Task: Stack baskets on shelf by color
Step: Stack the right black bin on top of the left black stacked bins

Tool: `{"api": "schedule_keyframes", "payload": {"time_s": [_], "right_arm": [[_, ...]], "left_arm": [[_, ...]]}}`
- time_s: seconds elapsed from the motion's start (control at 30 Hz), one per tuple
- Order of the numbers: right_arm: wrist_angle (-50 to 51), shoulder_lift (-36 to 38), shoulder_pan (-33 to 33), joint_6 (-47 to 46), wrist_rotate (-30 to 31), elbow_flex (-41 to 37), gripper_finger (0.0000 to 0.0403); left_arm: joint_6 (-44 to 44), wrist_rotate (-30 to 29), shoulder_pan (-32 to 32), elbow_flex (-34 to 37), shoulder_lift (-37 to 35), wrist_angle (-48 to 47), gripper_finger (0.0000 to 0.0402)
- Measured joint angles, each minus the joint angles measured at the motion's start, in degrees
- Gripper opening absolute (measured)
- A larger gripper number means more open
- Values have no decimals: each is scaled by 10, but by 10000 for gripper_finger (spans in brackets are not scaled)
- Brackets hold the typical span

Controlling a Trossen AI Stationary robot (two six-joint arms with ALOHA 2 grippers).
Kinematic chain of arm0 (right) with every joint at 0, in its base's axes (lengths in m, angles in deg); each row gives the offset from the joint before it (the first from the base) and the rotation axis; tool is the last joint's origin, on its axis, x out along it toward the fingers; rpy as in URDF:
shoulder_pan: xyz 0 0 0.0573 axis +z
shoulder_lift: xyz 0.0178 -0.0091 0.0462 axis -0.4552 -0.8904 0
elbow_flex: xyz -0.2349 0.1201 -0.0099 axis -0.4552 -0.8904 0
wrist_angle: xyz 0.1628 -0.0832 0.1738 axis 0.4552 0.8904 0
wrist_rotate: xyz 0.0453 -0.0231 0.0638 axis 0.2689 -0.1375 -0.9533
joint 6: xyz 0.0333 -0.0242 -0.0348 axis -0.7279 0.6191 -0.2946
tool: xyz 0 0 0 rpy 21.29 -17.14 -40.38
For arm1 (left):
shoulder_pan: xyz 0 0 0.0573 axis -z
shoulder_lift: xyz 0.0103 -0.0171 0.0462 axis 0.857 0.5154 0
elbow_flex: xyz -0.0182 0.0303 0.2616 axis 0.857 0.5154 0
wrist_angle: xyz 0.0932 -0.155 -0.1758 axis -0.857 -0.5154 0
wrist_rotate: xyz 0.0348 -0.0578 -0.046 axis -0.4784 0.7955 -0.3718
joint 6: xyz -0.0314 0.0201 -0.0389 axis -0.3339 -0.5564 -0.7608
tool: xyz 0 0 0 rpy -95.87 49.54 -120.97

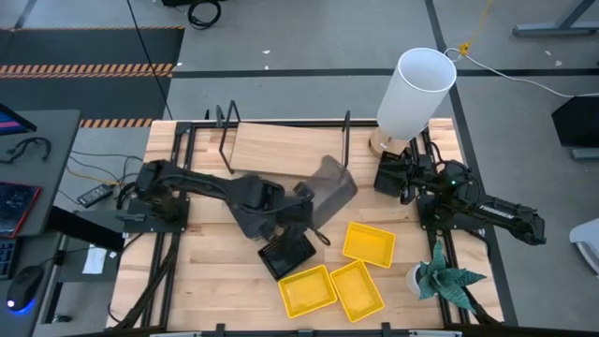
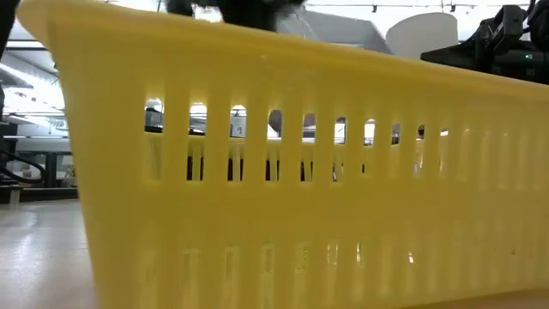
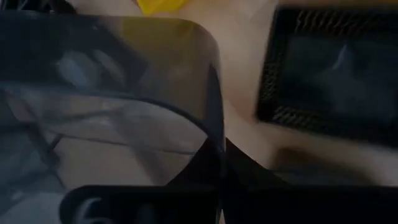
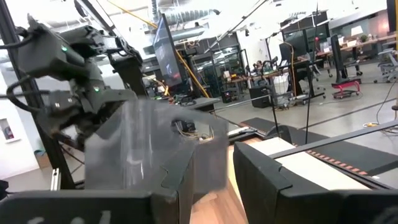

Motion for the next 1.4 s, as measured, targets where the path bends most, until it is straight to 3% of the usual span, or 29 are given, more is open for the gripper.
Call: {"api": "schedule_keyframes", "payload": {"time_s": [0.13,0.33,0.53,0.73,1.1,1.3,1.4], "right_arm": [[-2,0,0,0,1,0,115],[-4,0,0,0,-1,0,115],[-4,0,0,0,1,0,115],[-8,0,0,0,1,0,115],[-10,0,0,0,1,0,115],[-10,0,0,0,1,0,115],[-10,0,0,0,1,0,115]], "left_arm": [[-170,26,22,0,-37,-53,1],[-501,52,51,0,-78,-108,1],[-699,61,78,0,-88,-148,3],[-784,74,54,0,-88,-159,3],[-900,197,-49,0,-87,-174,3],[-881,234,-61,0,-87,-174,4],[-819,238,-49,0,-87,-177,4]]}}
